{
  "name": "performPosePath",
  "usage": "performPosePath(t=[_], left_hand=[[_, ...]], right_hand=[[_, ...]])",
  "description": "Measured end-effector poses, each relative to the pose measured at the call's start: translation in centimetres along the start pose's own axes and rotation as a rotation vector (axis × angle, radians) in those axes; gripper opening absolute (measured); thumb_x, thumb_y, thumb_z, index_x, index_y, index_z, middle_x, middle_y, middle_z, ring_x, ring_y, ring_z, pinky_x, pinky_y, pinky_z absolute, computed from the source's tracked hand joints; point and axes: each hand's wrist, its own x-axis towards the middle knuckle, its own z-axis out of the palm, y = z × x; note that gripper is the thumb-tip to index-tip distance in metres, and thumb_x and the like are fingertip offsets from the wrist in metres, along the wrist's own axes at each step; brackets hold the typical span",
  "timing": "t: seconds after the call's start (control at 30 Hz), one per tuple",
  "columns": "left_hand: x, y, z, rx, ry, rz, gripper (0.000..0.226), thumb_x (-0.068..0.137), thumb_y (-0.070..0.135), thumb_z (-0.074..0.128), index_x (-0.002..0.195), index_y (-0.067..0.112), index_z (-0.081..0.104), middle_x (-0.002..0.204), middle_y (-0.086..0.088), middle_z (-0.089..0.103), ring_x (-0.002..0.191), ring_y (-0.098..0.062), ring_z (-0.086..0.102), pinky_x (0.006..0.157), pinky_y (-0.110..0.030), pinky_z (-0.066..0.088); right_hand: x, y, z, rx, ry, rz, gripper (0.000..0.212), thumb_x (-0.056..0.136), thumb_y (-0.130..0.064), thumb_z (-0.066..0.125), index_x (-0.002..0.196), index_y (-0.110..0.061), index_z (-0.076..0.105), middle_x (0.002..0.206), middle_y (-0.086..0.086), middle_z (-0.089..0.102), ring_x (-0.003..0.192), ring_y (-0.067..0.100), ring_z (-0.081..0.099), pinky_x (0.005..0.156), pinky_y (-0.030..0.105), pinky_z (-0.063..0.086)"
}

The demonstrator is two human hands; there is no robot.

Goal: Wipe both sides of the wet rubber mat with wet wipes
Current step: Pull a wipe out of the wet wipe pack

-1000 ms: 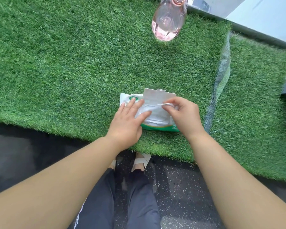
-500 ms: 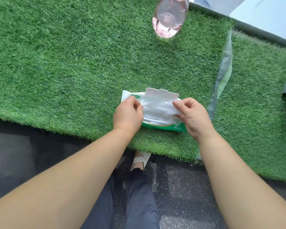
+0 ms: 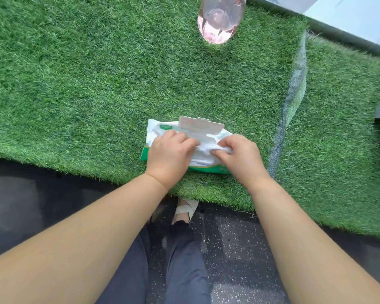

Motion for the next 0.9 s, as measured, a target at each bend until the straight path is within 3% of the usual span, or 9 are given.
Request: performPosePath(t=[0.13,0.27,0.33,0.4,0.47,0.57,0.67,0.73,0.9], left_hand=[[-0.2,-0.3,-0.2,0.097,-0.056,0.086,0.022,0.057,-0.001,0.083,0.072,0.013,0.075,0.065,-0.007,0.065,0.058,-0.027,0.058,0.053,-0.028,0.044],[0.2,0.6,-0.3,0.212,-0.146,0.128,0.023,0.062,0.005,0.078,0.084,0.011,0.075,0.077,-0.008,0.066,0.068,-0.029,0.059,0.055,-0.029,0.042],[0.1,1.2,-0.1,0.292,-0.24,0.085,0.025,0.077,0.017,0.065,0.1,0.013,0.071,0.095,-0.007,0.064,0.084,-0.03,0.056,0.063,-0.031,0.036],[-0.4,1.4,0.0,0.309,-0.264,0.048,0.032,0.082,0.025,0.056,0.111,0.014,0.066,0.109,-0.007,0.06,0.095,-0.03,0.054,0.07,-0.033,0.036],[-1.1,1.5,-0.1,0.288,-0.213,0.071,0.035,0.075,0.023,0.059,0.108,0.012,0.068,0.109,-0.008,0.064,0.095,-0.031,0.059,0.076,-0.035,0.043],[-1.9,1.6,0.2,0.323,-0.134,0.14,0.04,0.072,0.025,0.061,0.109,0.012,0.068,0.107,-0.005,0.067,0.099,-0.029,0.062,0.087,-0.037,0.036],[-2.3,1.6,0.8,0.409,-0.411,0.094,0.058,0.088,0.038,0.048,0.141,0.014,0.039,0.141,-0.004,0.044,0.13,-0.022,0.038,0.105,-0.04,0.012],[-2.3,1.4,1.4,0.433,-0.48,0.046,0.065,0.093,0.044,0.036,0.148,0.016,0.015,0.152,-0.003,0.023,0.14,-0.021,0.016,0.108,-0.042,-0.004],[-0.8,2.2,0.8,0.284,-0.395,-0.003,0.055,0.088,0.044,0.045,0.136,0.02,0.036,0.134,-0.001,0.049,0.126,-0.021,0.04,0.107,-0.045,0.008]], right_hand=[[-0.6,-0.7,-0.4,0.775,-0.009,0.283,0.018,0.074,-0.017,0.063,0.058,-0.024,0.058,0.077,-0.001,0.061,0.079,0.02,0.054,0.074,0.038,0.044],[-1.2,-1.5,-0.3,1.231,0.247,0.516,0.022,0.079,0.002,0.052,0.065,-0.014,0.048,0.068,-0.002,0.058,0.066,0.014,0.057,0.057,0.023,0.05],[-1.6,-1.9,0.2,1.118,0.292,0.546,0.016,0.082,0.001,0.051,0.076,-0.014,0.05,0.076,-0.001,0.059,0.063,0.011,0.06,0.056,0.022,0.052],[-1.8,-1.7,0.5,0.654,0.295,0.407,0.017,0.081,-0.005,0.054,0.087,-0.021,0.05,0.082,-0.008,0.057,0.067,0.009,0.059,0.065,0.016,0.048],[-1.8,-1.5,0.4,0.272,0.273,0.197,0.02,0.081,-0.009,0.056,0.09,-0.027,0.053,0.085,-0.015,0.057,0.072,0.008,0.054,0.062,0.01,0.035],[-1.2,-1.3,0.0,0.086,0.172,0.077,0.009,0.083,-0.026,0.064,0.09,-0.021,0.066,0.087,-0.004,0.061,0.081,0.011,0.049,0.067,0.018,0.029],[-0.7,-1.3,0.0,-0.123,0.009,0.096,0.025,0.076,-0.043,0.071,0.083,-0.02,0.065,0.076,-0.003,0.053,0.073,0.014,0.046,0.062,0.022,0.027],[-0.5,-1.5,-0.2,-0.056,-0.047,0.131,0.016,0.074,-0.031,0.07,0.069,-0.023,0.058,0.07,-0.002,0.053,0.066,0.016,0.045,0.056,0.023,0.026],[-1.3,-0.9,-1.5,0.572,-0.026,0.311,0.026,0.071,-0.007,0.061,0.057,-0.022,0.046,0.064,-0.001,0.05,0.064,0.012,0.043,0.054,0.024,0.029]])
